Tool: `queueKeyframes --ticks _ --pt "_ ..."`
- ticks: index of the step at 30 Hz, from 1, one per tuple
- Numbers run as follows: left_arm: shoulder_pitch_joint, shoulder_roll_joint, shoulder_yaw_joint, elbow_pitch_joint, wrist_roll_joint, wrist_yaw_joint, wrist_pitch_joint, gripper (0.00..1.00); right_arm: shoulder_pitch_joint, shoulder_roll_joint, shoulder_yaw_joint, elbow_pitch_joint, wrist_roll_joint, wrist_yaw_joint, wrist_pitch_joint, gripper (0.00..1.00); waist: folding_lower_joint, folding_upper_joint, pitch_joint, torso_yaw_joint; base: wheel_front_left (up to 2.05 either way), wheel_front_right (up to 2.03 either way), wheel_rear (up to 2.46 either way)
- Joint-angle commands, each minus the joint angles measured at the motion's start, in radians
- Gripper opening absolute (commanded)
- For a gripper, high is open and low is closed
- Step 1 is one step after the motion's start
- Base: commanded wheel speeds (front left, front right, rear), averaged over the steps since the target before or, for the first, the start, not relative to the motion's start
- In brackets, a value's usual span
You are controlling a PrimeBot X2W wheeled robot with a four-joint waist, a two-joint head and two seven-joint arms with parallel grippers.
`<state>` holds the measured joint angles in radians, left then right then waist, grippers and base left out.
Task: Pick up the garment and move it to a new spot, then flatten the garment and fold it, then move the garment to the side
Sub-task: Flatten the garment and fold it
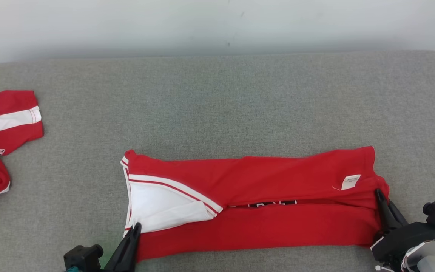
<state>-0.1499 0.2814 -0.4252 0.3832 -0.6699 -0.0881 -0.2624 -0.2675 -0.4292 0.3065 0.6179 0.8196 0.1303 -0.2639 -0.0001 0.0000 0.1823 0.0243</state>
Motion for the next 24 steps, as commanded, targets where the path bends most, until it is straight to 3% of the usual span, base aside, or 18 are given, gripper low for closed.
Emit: queueKeyframes --ticks 1,2,13,24 --pt "-0.007 -0.007 0.008 0.004 0.016 -0.002 -0.002 0.87 -0.005 0.004 -0.002 0.003 0.006 0.0 -0.001 0.58 0.0001 0.0 -0.009 0.002 0.0 0.0 0.0" --pt "-0.005 -0.013 0.016 0.007 0.03 -0.003 -0.002 1.0 -0.003 0.004 -0.008 0.003 0.005 0.0 -0.001 1.0 0.0001 0.0 -0.014 0.003 0.0 0.0 0.0" --pt "0.073 -0.096 0.254 -0.141 0.232 0.002 -0.003 1.0 0.059 0.017 -0.114 -0.083 -0.058 0.0 -0.001 1.0 0.0001 0.0 -0.044 0.003 0.0 0.0 0.0" --pt "0.128 -0.202 0.445 -0.163 0.367 -0.03 -0.003 1.0 -0.068 0.057 -0.066 0.139 -0.088 0.0 0.006 1.0 0.0001 0.0 -0.049 0.017 0.0 0.0 0.0"
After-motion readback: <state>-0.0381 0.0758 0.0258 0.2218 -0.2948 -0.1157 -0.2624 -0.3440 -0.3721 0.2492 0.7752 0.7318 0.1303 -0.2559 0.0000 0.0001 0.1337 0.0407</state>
